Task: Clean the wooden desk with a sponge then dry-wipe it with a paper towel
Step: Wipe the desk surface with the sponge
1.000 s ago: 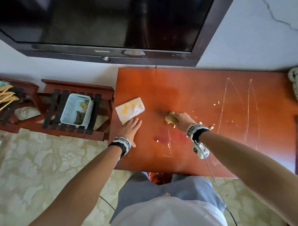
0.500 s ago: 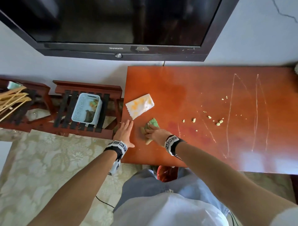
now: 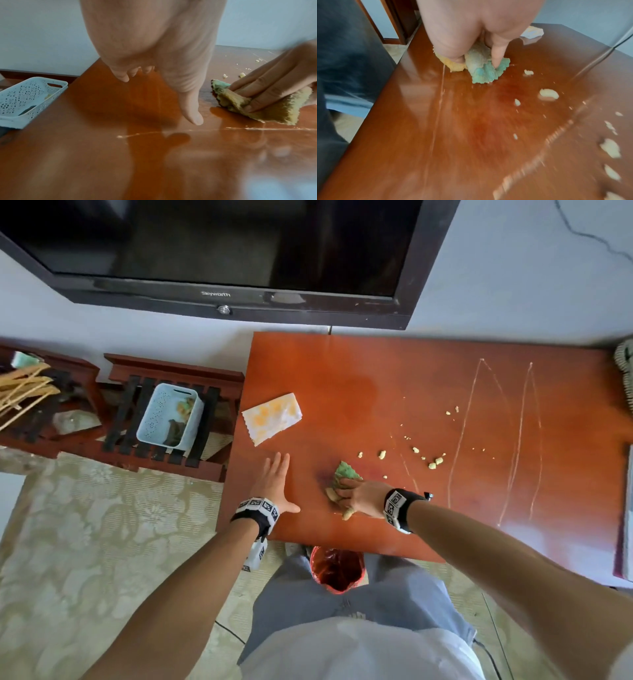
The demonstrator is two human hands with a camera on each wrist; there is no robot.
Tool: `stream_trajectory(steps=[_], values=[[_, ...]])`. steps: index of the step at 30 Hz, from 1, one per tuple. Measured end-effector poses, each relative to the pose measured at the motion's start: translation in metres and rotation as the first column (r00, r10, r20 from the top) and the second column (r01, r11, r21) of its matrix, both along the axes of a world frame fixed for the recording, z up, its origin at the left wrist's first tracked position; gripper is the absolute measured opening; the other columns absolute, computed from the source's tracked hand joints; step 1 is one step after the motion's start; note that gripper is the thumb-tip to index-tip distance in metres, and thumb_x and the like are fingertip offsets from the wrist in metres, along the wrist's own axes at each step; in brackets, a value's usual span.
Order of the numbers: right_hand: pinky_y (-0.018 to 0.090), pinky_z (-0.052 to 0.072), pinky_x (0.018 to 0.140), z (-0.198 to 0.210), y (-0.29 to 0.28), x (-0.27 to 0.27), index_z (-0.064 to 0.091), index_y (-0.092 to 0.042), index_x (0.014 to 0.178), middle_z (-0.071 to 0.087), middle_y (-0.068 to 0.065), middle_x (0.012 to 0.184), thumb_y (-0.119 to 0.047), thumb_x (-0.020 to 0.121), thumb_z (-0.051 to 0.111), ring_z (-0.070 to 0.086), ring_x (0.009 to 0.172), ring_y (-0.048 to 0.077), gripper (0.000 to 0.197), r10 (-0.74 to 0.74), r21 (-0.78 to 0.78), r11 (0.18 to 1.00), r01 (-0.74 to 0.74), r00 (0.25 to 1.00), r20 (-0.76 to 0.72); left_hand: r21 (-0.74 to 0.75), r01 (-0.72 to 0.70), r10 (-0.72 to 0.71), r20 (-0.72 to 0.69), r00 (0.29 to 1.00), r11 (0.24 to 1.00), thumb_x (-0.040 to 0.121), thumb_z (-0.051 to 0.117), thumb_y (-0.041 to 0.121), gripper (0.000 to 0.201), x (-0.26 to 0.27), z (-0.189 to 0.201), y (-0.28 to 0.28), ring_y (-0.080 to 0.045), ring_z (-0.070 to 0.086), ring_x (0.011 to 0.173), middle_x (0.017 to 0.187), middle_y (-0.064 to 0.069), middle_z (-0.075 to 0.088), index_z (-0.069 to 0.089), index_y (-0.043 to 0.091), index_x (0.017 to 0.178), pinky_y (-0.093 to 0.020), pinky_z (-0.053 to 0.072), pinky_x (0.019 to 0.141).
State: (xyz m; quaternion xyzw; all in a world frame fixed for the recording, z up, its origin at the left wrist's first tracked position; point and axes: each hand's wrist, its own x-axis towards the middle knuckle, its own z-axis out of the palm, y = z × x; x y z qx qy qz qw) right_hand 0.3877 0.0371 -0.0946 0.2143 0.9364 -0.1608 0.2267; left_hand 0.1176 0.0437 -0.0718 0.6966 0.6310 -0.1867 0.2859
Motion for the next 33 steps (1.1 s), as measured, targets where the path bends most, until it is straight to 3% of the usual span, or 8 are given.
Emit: stream_trajectory(steps=[10,14,17,19,22,26,29,33], values=[[0.044,0.03,0.118,-0.007,-0.023,0.137,0.064,-0.016,0.13,0.046,0.006,0.149,-0.01,0.094,0.06,0.026,0.147,0.029,0.037,0.109,-0.01,0.994,-0.109,0.994,-0.021,-0.066,-0.131,0.128,-0.051,0.99,0.989,0.054,0.092,0.059,0.151,0.078,-0.004,-0.02,-0.035,-0.011,0.154,0.168,0.001,-0.013,-0.009,0.024,0.16,-0.053,0.011,0.125],[0.045,0.022,0.121,-0.006,-0.029,0.15,0.062,-0.014,0.132,0.04,0.009,0.153,-0.004,0.094,0.056,0.019,0.149,0.033,0.04,0.081,-0.078,0.994,-0.075,0.994,0.069,-0.129,-0.166,0.153,-0.106,0.982,0.978,0.056,0.091,0.061,0.15,0.089,-0.005,-0.018,-0.033,-0.009,0.154,0.168,0.0,-0.014,-0.009,0.021,0.16,-0.052,0.012,0.125],[0.041,0.044,0.109,0.005,-0.031,0.145,0.06,-0.031,0.131,0.057,-0.001,0.138,-0.005,0.094,0.059,0.049,0.133,0.025,0.046,-0.096,-0.199,0.977,0.074,0.99,-0.101,-0.213,-0.193,0.171,-0.116,0.978,0.958,0.057,0.092,0.057,0.151,0.093,-0.009,-0.016,-0.032,-0.007,0.155,0.167,0.0,-0.02,-0.013,0.02,0.159,-0.053,0.014,0.125],[0.033,0.058,0.088,0.027,-0.024,0.134,0.066,-0.031,0.113,0.069,-0.012,0.116,-0.018,0.096,0.061,0.068,0.1,0.006,0.023,-0.447,-0.441,0.835,0.329,0.873,-0.196,-0.229,-0.215,0.192,-0.117,0.974,0.949,0.058,0.093,0.053,0.151,0.094,-0.011,-0.015,-0.031,-0.007,0.155,0.166,0.001,-0.021,-0.014,0.02,0.159,-0.053,0.015,0.125],[0.034,0.062,0.062,0.064,0.012,0.111,0.069,-0.019,0.109,0.075,-0.004,0.092,-0.024,0.096,0.06,0.072,0.068,0.01,0.016,-0.817,-0.672,0.461,0.58,0.573,-0.066,-0.244,-0.209,0.187,-0.11,0.976,0.947,0.064,0.092,0.048,0.144,0.095,-0.007,-0.011,-0.031,-0.005,0.155,0.167,0.0,-0.019,-0.01,0.019,0.16,-0.053,0.016,0.124],[0.041,0.062,0.073,0.094,0.087,0.112,0.071,-0.014,0.106,0.076,0.005,0.087,-0.016,0.095,0.061,0.074,0.081,0.025,0.015,-0.953,-0.774,0.163,0.612,0.301,0.037,-0.268,-0.235,0.22,-0.087,0.972,0.934,0.075,0.088,0.04,0.13,0.1,0.0,-0.004,-0.03,-0.004,0.155,0.168,-0.005,-0.014,-0.005,0.012,0.161,-0.045,0.014,0.125],[0.039,0.062,0.076,0.097,0.134,0.14,0.071,-0.012,0.099,0.076,0.009,0.09,-0.014,0.096,0.06,0.074,0.083,0.025,0.012,-0.991,-0.754,0.061,0.655,0.13,0.032,-0.198,-0.265,0.254,-0.078,0.964,0.944,0.073,0.087,0.047,0.127,0.106,0.001,0.003,-0.026,0.003,0.156,0.169,-0.001,-0.005,0.001,0.016,0.162,-0.046,0.018,0.125],[0.039,0.058,0.085,0.083,0.164,0.201,0.072,-0.013,0.111,0.073,0.01,0.102,-0.021,0.092,0.06,0.069,0.093,0.024,0.023,-0.998,-0.7,-0.054,0.712,-0.069,0.007,-0.117,-0.255,0.26,0.029,0.965,0.96,0.071,0.088,0.045,0.128,0.125,0.0,0.017,-0.023,0.002,0.156,0.169,0.001,-0.006,0.002,0.018,0.162,-0.043,0.016,0.125]])
